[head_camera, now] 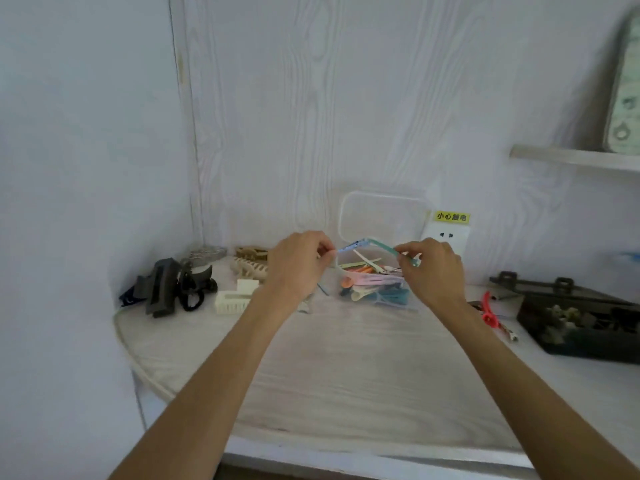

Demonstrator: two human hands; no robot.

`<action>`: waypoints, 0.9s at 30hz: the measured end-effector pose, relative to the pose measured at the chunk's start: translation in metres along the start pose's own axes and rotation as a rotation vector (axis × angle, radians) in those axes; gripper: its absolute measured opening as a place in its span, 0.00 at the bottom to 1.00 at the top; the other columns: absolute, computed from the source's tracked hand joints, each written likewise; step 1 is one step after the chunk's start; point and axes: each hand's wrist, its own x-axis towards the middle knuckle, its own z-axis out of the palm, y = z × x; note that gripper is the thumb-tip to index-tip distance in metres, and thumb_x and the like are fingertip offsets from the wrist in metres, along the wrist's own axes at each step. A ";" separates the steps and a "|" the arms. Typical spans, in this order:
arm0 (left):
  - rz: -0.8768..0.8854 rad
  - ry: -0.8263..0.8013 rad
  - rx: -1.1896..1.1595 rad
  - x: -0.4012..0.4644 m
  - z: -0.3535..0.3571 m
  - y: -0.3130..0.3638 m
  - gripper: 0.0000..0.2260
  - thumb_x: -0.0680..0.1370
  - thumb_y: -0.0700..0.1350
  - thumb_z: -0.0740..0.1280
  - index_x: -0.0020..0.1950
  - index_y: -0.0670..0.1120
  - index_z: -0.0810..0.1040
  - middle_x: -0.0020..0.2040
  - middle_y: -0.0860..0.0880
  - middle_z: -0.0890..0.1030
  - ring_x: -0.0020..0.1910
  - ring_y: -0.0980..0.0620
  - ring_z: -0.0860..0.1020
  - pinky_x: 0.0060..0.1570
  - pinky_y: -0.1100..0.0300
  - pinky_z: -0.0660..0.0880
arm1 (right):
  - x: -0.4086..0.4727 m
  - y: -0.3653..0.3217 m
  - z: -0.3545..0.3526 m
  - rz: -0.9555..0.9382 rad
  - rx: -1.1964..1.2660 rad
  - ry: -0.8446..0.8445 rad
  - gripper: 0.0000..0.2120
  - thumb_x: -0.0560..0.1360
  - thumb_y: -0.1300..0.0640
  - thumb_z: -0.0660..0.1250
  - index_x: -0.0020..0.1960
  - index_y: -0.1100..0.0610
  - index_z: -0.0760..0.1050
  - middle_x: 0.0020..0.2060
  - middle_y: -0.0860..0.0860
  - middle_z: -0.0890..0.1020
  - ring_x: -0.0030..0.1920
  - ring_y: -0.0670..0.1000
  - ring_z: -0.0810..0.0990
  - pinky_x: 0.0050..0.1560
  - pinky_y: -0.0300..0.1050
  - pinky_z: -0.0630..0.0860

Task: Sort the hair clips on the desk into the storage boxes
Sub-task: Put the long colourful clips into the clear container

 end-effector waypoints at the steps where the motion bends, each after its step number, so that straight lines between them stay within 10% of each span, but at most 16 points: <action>1: 0.021 -0.013 -0.006 0.006 0.012 0.002 0.08 0.77 0.52 0.65 0.51 0.53 0.81 0.49 0.54 0.83 0.50 0.52 0.80 0.45 0.59 0.74 | 0.002 0.006 0.004 0.009 -0.030 -0.055 0.11 0.75 0.56 0.63 0.54 0.50 0.81 0.49 0.53 0.84 0.52 0.57 0.78 0.52 0.51 0.72; 7: -0.024 -0.207 0.144 -0.001 0.012 -0.058 0.21 0.74 0.60 0.64 0.62 0.49 0.74 0.61 0.50 0.77 0.60 0.47 0.73 0.58 0.51 0.72 | -0.003 0.002 0.006 -0.083 0.062 -0.010 0.14 0.75 0.58 0.64 0.60 0.51 0.77 0.52 0.52 0.81 0.56 0.54 0.74 0.55 0.46 0.70; 13: -0.080 -0.295 0.236 -0.032 -0.017 -0.118 0.14 0.77 0.58 0.61 0.59 0.55 0.75 0.63 0.53 0.76 0.64 0.48 0.69 0.63 0.51 0.67 | -0.019 -0.081 0.032 -0.208 0.292 -0.104 0.12 0.74 0.63 0.63 0.50 0.54 0.82 0.45 0.52 0.85 0.46 0.53 0.82 0.50 0.47 0.77; 22: -0.030 -0.165 0.521 -0.019 -0.019 -0.113 0.12 0.79 0.52 0.59 0.59 0.57 0.77 0.62 0.53 0.76 0.65 0.50 0.68 0.64 0.55 0.60 | -0.028 -0.118 0.090 -0.257 -0.251 -0.628 0.19 0.76 0.65 0.56 0.66 0.66 0.64 0.64 0.62 0.69 0.66 0.61 0.67 0.62 0.50 0.67; 27: -0.019 -0.305 0.461 -0.017 0.000 -0.100 0.20 0.79 0.62 0.53 0.61 0.56 0.77 0.63 0.49 0.76 0.65 0.50 0.70 0.64 0.52 0.61 | -0.028 -0.099 0.085 -0.330 -0.225 -0.620 0.13 0.74 0.65 0.58 0.58 0.62 0.72 0.56 0.60 0.77 0.59 0.59 0.75 0.50 0.49 0.71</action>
